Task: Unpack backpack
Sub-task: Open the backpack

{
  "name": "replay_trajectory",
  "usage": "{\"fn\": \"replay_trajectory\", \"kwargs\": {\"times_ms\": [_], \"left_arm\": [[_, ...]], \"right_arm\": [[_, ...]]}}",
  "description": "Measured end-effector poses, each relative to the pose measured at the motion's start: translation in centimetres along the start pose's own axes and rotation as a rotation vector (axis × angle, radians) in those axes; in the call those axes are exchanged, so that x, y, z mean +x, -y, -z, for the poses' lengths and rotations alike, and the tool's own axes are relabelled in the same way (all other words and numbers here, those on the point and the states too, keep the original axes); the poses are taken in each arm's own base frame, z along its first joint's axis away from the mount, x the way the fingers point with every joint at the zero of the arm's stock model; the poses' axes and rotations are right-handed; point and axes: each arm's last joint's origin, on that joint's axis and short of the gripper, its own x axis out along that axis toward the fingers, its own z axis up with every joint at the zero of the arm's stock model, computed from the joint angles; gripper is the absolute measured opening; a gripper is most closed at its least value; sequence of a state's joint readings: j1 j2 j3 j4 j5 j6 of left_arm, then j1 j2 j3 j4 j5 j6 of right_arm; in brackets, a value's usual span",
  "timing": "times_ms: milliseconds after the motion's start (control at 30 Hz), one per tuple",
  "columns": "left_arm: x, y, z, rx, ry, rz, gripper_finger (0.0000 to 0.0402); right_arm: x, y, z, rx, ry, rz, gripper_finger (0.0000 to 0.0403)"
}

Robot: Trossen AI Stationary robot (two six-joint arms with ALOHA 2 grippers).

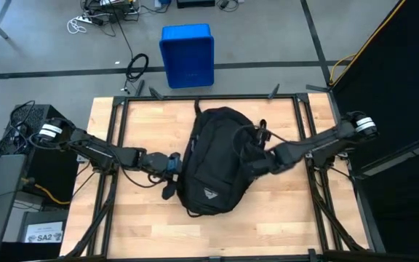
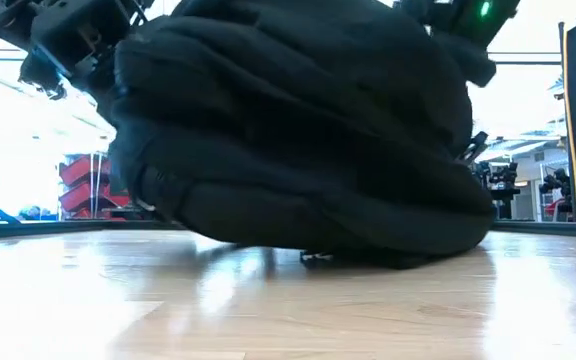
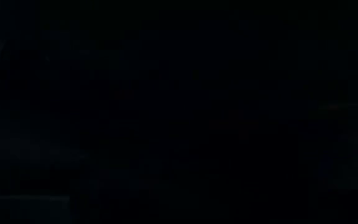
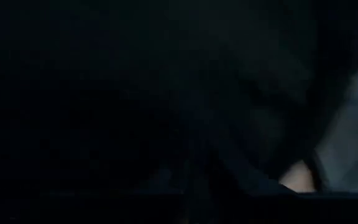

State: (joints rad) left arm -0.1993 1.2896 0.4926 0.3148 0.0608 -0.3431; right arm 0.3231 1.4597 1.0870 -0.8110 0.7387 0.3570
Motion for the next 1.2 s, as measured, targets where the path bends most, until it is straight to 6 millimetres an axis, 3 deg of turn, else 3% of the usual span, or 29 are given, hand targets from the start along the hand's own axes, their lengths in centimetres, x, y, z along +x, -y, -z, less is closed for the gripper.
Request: {"fn": "replay_trajectory", "kwargs": {"times_ms": [167,433,767,933,1200], "left_arm": [[0.0,0.1,-0.7,0.038,0.084,-0.027,0.0214],[-0.1,-0.7,-0.4,0.073,0.057,-0.14,0.0225],[-0.1,-0.9,-0.4,0.129,0.022,-0.164,0.0337],[-0.6,-1.1,-1.9,0.161,-0.075,-0.241,0.0371],[-1.9,-0.4,-5.5,0.203,-0.245,-0.338,0.0374]], "right_arm": [[-1.2,-1.4,-0.2,-0.065,0.073,-0.052,0.002],[-0.7,-1.0,-0.1,-0.068,0.047,-0.041,0.0016],[0.2,-0.2,-0.2,-0.053,-0.013,-0.076,0.0014],[0.2,-0.2,-0.1,-0.056,-0.017,-0.076,0.0015],[-0.4,-0.8,0.6,-0.066,-0.056,-0.124,0.0005]]}}
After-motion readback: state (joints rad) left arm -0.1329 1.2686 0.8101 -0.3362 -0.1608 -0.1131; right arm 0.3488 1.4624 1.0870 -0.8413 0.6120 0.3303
